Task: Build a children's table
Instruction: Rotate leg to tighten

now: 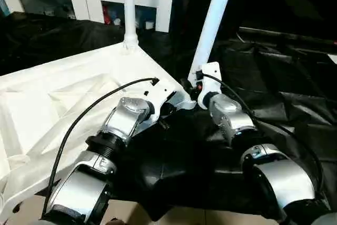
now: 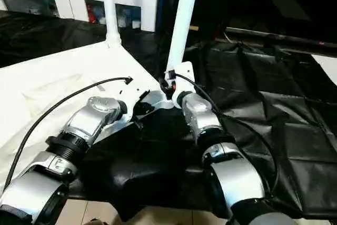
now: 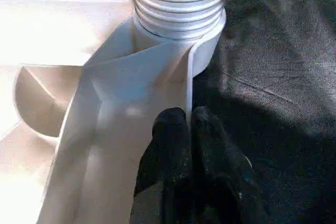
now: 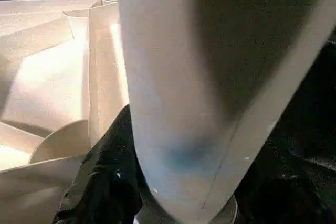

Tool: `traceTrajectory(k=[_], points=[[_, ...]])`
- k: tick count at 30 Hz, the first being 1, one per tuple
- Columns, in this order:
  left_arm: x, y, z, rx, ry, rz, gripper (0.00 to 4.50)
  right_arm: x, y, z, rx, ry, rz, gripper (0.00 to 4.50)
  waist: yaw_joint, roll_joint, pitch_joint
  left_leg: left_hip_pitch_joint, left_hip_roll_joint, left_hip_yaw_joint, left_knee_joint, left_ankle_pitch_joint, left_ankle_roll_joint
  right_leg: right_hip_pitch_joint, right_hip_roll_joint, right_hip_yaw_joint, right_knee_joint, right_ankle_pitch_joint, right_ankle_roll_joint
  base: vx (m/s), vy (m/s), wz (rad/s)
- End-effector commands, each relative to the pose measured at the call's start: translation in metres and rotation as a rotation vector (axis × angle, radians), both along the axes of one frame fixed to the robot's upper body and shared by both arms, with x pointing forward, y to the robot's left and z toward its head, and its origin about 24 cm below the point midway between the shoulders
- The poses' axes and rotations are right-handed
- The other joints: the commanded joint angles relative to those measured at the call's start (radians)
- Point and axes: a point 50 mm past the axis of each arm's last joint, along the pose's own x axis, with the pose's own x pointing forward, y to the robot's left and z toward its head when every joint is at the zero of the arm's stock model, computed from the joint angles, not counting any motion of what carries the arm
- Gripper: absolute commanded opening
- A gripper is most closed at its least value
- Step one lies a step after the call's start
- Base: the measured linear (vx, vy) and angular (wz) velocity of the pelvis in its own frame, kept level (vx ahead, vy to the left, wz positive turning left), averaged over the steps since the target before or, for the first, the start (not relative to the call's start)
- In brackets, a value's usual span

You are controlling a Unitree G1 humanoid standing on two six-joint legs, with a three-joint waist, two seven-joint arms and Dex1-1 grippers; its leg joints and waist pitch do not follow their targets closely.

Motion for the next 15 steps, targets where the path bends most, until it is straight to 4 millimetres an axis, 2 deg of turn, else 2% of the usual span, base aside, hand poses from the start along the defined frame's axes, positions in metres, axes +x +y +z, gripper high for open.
traceTrajectory(k=[1,2,3,5,6,7,11,12,15], points=[[0.010,-0.005,0.021,-0.006,-0.092,0.010,0.00,-0.024,0.005,-0.046,-0.049,0.205,0.058,1.90,0.002,0.019,-0.059,0.023,0.016,0.002,-0.068,-0.251,-0.014,0.041,-0.042,0.018,-0.063,-0.090,-0.218,0.000,0.000,0.00],[0.010,-0.005,0.021,-0.006,-0.093,0.008,0.00,-0.024,0.006,-0.046,-0.038,0.204,0.061,2.46,0.002,0.019,-0.060,0.023,0.016,0.002,-0.067,-0.242,-0.013,0.042,-0.043,0.019,-0.061,-0.073,-0.218,0.000,0.000,0.00],[0.009,-0.004,0.021,-0.009,-0.101,-0.007,0.00,-0.022,0.006,-0.043,-0.008,0.197,0.063,2.60,0.003,0.022,-0.060,0.022,0.016,0.001,-0.067,-0.236,-0.013,0.042,-0.042,0.019,-0.060,-0.063,-0.220,0.000,0.000,0.00],[0.009,-0.004,0.024,-0.022,-0.117,-0.031,0.00,-0.020,0.006,-0.037,0.024,0.179,0.078,2.63,0.001,0.020,-0.062,0.020,0.016,0.002,-0.066,-0.220,-0.002,0.045,-0.041,0.018,-0.057,-0.029,-0.228,0.000,0.000,0.00],[0.008,-0.004,0.025,-0.035,-0.120,-0.046,0.00,-0.018,0.005,-0.034,0.033,0.167,0.090,2.86,0.001,0.019,-0.061,0.019,0.015,0.002,-0.065,-0.209,0.002,0.047,-0.043,0.018,-0.056,-0.014,-0.234,0.000,0.000,0.00],[0.007,-0.004,0.026,-0.045,-0.119,-0.058,0.00,-0.017,0.005,-0.032,0.038,0.160,0.100,2.86,0.000,0.018,-0.062,0.018,0.015,0.003,-0.064,-0.202,0.006,0.048,-0.043,0.018,-0.055,-0.007,-0.237,0.000,0.000,0.00],[0.003,-0.001,0.029,-0.072,-0.115,-0.122,0.00,-0.013,0.001,-0.019,0.068,0.109,0.190,3.19,-0.001,0.019,-0.062,0.017,0.015,0.004,-0.061,-0.181,0.028,0.052,-0.044,0.017,-0.052,0.018,-0.257,0.000,0.000,0.00],[-0.001,0.001,0.030,-0.095,-0.113,-0.178,0.00,-0.013,-0.002,-0.015,0.061,0.092,0.259,3.32,-0.001,0.019,-0.062,0.017,0.016,0.003,-0.061,-0.166,0.037,0.053,-0.044,0.017,-0.051,0.032,-0.267,0.000,0.000,0.00],[-0.006,0.003,0.032,-0.110,-0.122,-0.263,0.00,-0.016,-0.007,-0.010,0.041,0.065,0.380,3.32,0.001,0.021,-0.062,0.019,0.019,0.005,-0.057,-0.150,0.061,0.052,-0.044,0.017,-0.049,0.057,-0.284,0.000,0.000,0.00]])
